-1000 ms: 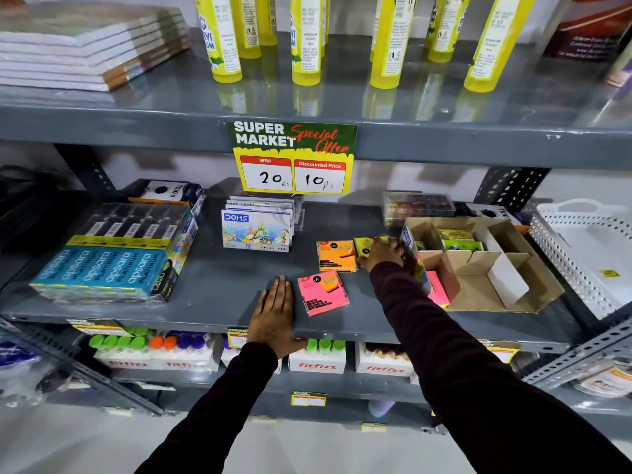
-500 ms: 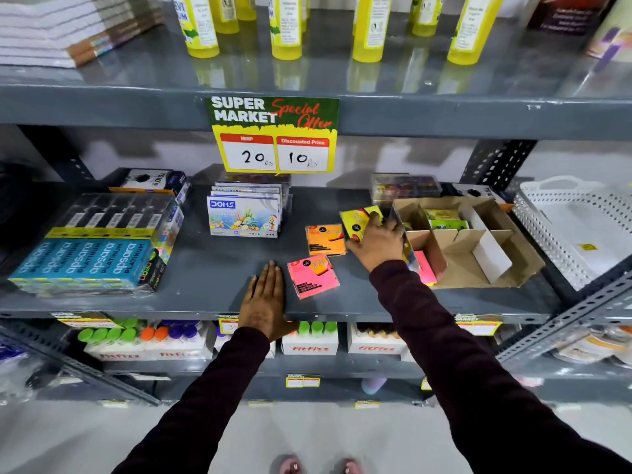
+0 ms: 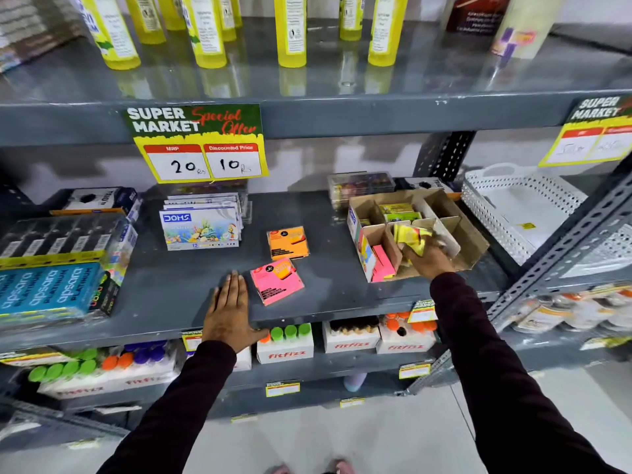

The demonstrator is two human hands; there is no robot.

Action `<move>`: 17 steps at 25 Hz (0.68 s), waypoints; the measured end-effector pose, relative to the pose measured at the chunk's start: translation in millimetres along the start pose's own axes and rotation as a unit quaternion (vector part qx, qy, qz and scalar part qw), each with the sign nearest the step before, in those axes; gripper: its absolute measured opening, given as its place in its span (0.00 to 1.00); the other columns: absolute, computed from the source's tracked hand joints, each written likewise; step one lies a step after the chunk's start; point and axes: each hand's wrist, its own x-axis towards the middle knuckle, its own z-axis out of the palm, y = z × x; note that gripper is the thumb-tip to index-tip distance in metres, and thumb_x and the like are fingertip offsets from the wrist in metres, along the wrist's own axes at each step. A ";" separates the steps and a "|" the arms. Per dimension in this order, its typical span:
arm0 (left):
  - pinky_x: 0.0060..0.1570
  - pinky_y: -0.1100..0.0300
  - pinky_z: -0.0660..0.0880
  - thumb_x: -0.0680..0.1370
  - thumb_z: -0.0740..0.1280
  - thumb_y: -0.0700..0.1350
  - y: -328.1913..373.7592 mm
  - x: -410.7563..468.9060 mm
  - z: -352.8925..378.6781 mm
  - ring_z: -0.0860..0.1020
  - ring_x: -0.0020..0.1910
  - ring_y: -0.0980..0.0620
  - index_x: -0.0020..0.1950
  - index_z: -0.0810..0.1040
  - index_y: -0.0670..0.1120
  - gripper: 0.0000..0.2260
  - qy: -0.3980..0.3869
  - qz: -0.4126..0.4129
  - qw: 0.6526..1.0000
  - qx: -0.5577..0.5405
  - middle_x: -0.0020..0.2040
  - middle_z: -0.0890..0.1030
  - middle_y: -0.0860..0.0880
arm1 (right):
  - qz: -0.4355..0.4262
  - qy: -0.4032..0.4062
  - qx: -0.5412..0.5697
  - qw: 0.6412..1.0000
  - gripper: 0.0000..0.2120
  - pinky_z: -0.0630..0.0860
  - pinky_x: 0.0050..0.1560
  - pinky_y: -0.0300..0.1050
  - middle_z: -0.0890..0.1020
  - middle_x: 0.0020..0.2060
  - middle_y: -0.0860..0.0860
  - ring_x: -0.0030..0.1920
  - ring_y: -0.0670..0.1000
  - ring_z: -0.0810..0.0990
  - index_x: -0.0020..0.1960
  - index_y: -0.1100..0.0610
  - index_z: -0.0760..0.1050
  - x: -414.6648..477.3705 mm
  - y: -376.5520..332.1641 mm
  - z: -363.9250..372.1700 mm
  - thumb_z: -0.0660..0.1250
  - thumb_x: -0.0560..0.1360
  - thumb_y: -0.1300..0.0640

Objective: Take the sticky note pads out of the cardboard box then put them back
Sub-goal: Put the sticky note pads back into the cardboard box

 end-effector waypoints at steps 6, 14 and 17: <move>0.75 0.50 0.39 0.66 0.62 0.73 0.4 -0.4 0.1 0.41 0.78 0.44 0.75 0.38 0.39 0.56 0.000 -0.006 1.000 0.008 0.78 0.41 0.40 | -0.009 0.011 -0.087 0.996 0.27 0.58 0.74 0.60 0.57 0.76 0.63 0.75 0.66 0.57 0.77 0.56 0.55 3.4 9.9 26.3 0.57 0.81 0.51; 0.75 0.51 0.39 0.66 0.63 0.73 1.2 -0.4 0.1 0.41 0.78 0.44 0.75 0.36 0.39 0.57 0.003 -0.009 1.000 0.017 0.78 0.40 0.40 | 0.020 -0.018 -0.157 0.987 0.23 0.61 0.73 0.62 0.60 0.75 0.62 0.75 0.66 0.59 0.75 0.52 0.60 0.7 3.8 18.5 0.57 0.81 0.50; 0.75 0.51 0.39 0.67 0.65 0.71 2.2 -1.0 -0.2 0.41 0.78 0.44 0.75 0.36 0.39 0.56 0.010 -0.011 1.000 0.011 0.77 0.38 0.41 | 0.009 0.068 -0.153 0.986 0.21 0.65 0.70 0.62 0.65 0.72 0.65 0.72 0.67 0.63 0.73 0.56 0.64 -14.5 -24.8 4.0 0.55 0.81 0.52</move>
